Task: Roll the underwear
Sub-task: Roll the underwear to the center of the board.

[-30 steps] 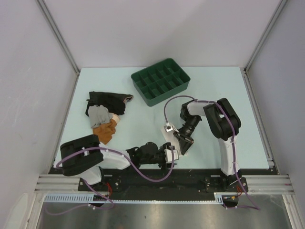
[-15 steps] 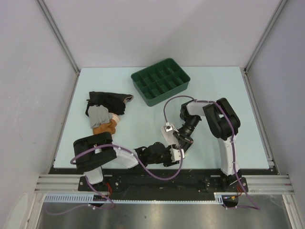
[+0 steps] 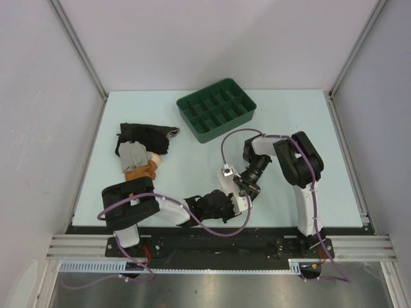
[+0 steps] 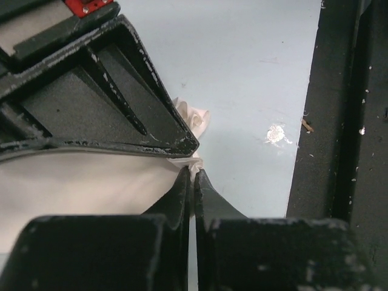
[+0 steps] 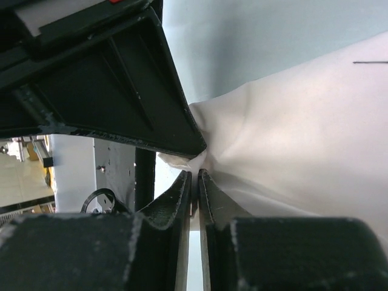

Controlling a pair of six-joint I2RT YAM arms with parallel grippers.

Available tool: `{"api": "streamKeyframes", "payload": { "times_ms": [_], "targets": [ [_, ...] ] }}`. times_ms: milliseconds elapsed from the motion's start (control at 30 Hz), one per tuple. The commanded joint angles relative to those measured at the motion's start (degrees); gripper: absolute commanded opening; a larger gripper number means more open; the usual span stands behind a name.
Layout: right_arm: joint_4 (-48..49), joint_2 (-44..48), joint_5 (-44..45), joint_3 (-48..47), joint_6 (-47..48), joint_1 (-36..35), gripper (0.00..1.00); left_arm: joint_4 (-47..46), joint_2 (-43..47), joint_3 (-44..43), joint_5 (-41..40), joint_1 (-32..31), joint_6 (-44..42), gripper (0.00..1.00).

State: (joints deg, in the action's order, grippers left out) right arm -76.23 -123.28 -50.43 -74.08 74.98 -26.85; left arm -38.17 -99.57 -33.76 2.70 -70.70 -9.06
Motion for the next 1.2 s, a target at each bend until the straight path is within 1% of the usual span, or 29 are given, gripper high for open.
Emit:
{"api": "streamKeyframes", "payload": {
  "times_ms": [0, 67, 133, 267, 367, 533, 600, 633, 700, 733, 767, 800, 833, 867, 900, 967, 1000, 1100, 1167],
  "targets": [
    [-2.3, 1.7, -3.3, -1.6, 0.3, 1.4, 0.13, 2.8, 1.9, 0.2, -0.2, 1.4, 8.6, 0.0],
    [-2.3, 3.5, -3.8, -1.7, 0.6, 2.2, 0.17, 2.5, 2.6, 1.0, 1.4, 2.7, 14.0, 0.0],
    [-2.4, 4.6, -4.5, -1.6, 0.8, 2.7, 0.19, 2.9, 2.7, 1.8, 2.1, 4.5, 17.1, 0.0],
    [-2.9, 6.1, -4.8, -1.6, 1.2, 3.1, 0.21, 0.4, 2.5, 3.5, 5.5, 7.8, 25.3, 0.0],
    [-2.9, 6.9, -5.2, -1.6, 1.5, 3.7, 0.22, -1.6, 3.1, 4.8, 6.5, 9.9, 29.2, 0.0],
    [-2.3, 12.1, -5.0, -1.5, 2.8, 6.2, 0.24, -5.3, 2.7, 6.9, 9.7, 13.6, 35.9, 0.0],
    [-3.4, 15.4, -4.6, -1.4, 5.5, 7.1, 0.25, -6.6, 1.7, 7.7, 11.7, 15.7, 39.9, 0.01],
    [-3.9, 16.7, -4.8, -0.9, 10.7, 7.3, 0.26, -7.4, 1.1, 7.7, 12.7, 16.4, 42.3, 0.0],
    [-5.5, 19.7, -5.3, 0.4, 17.7, 7.9, 0.27, -8.1, 0.3, 7.5, 14.5, 18.1, 44.6, 0.01],
    [-5.4, 23.1, -5.4, 2.3, 23.6, 8.0, 0.3, -7.9, -0.7, 7.2, 15.1, 18.7, 47.2, 0.0],
    [-5.3, 24.7, -5.7, 3.4, 27.1, 7.9, 0.34, -8.1, -1.3, 6.8, 15.9, 19.7, 48.1, 0.0],
    [-4.4, 26.1, -6.0, 4.6, 29.8, 7.8, 0.39, -8.4, -1.9, 6.5, 16.6, 20.0, 48.7, 0.0],
    [-3.2, 29.4, -6.2, 6.1, 31.9, 7.3, 0.47, -7.8, -2.7, 6.3, 17.3, 20.3, 50.6, 0.01],
    [-1.6, 30.7, -5.7, 8.6, 33.5, 6.6, 0.5, -7.1, -3.2, 5.4, 17.4, 20.7, 51.4, 0.0],
    [2.8, 32.3, -5.2, 10.0, 33.1, 5.9, 0.53, -6.8, -3.4, 5.0, 17.9, 20.9, 51.8, 0.01],
    [8.9, 36.2, -2.4, 14.0, 28.2, 2.4, 0.53, -6.7, -4.1, 4.8, 18.4, 21.3, 53.6, 0.0],
    [14.9, 37.5, -1.1, 15.5, 26.6, 1.2, 0.54, -6.8, -4.1, 4.8, 18.6, 21.6, 54.3, 0.0],
    [24.3, 41.4, 4.1, 20.8, 23.6, -3.8, 0.55, -6.8, -5.0, 4.3, 20.4, 22.5, 55.7, 0.0],
    [27.7, 42.3, 6.8, 22.7, 22.6, -6.5, 0.55, -6.8, -5.4, 4.1, 21.5, 23.3, 57.2, 0.0]
  ]
}}
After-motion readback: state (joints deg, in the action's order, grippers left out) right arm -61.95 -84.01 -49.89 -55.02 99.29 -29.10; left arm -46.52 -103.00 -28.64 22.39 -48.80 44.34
